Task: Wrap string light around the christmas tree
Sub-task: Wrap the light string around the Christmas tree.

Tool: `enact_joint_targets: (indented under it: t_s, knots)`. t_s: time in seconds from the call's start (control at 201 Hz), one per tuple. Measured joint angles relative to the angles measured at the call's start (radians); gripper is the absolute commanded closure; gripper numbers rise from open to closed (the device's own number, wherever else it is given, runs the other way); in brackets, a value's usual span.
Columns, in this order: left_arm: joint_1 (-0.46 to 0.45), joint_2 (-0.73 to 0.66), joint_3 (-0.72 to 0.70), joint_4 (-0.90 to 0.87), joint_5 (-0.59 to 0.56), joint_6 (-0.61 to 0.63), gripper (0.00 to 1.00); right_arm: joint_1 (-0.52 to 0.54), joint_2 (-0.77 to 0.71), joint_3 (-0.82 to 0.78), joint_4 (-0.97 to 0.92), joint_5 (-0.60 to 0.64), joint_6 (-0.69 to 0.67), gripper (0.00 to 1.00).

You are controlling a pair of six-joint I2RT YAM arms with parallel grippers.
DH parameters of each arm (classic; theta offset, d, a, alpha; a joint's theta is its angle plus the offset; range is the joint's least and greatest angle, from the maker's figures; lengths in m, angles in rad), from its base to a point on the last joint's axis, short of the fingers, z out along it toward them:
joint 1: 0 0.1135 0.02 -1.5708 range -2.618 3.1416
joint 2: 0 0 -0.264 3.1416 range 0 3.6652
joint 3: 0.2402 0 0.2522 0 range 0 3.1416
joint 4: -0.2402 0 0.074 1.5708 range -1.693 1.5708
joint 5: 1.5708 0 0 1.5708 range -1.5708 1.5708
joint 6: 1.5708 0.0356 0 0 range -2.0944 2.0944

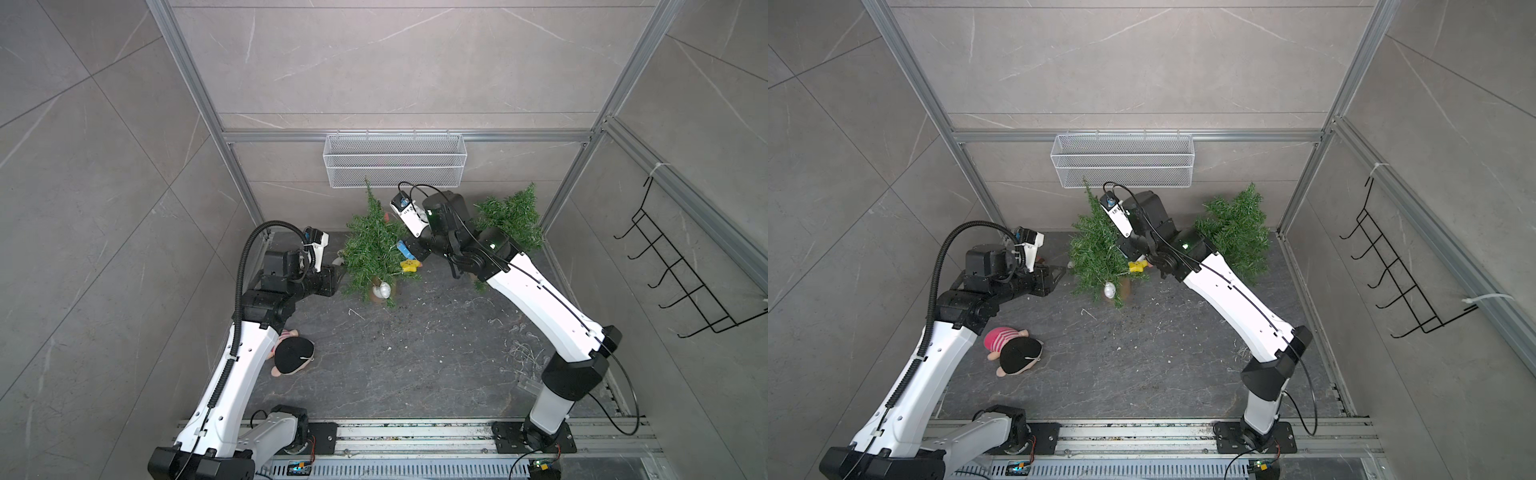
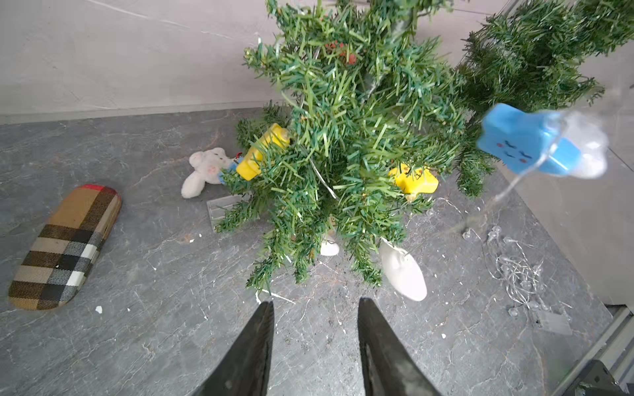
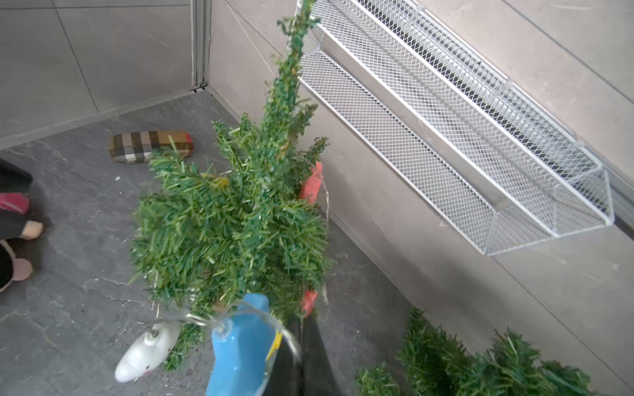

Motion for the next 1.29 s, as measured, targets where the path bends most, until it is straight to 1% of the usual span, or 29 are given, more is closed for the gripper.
enact_joint_targets:
  t_s: [0.124, 0.224, 0.318, 0.483, 0.692, 0.846, 0.936, 1.025, 1.14, 1.294]
  knots:
    - [0.000, 0.002, 0.000, 0.003, 0.000, -0.003, 0.56, -0.028, 0.119, 0.189, 0.005, 0.002, -0.056, 1.00]
    - [0.000, 0.002, 0.000, 0.008, 0.000, -0.003, 0.56, -0.044, 0.169, 0.251, 0.038, 0.012, -0.113, 1.00]
    - [0.005, 0.002, 0.000, 0.014, 0.000, -0.003, 0.56, -0.059, 0.189, 0.240, 0.094, 0.008, -0.175, 1.00]
    - [0.005, 0.005, 0.000, 0.021, 0.000, -0.003, 0.56, -0.102, 0.200, 0.121, 0.264, -0.014, -0.298, 1.00]
    - [0.005, 0.012, 0.000, 0.032, 0.001, -0.005, 0.56, -0.132, 0.254, 0.103, 0.372, -0.038, -0.388, 1.00]
    - [0.006, 0.023, 0.002, 0.051, 0.004, -0.010, 0.56, -0.130, 0.277, 0.087, 0.476, -0.011, -0.449, 1.00]
    - [0.006, 0.041, 0.014, 0.057, 0.003, -0.010, 0.56, -0.131, 0.286, 0.090, 0.527, 0.001, -0.455, 1.00]
    - [0.013, 0.068, 0.041, 0.071, 0.003, -0.013, 0.56, -0.136, 0.310, 0.135, 0.555, -0.004, -0.440, 1.00]
    - [0.042, 0.113, 0.087, 0.117, 0.005, -0.032, 0.57, -0.148, 0.346, 0.203, 0.578, -0.055, -0.366, 1.00]
    - [0.091, 0.201, 0.179, 0.192, 0.026, -0.052, 0.56, -0.158, 0.387, 0.214, 0.622, -0.127, -0.249, 1.00]
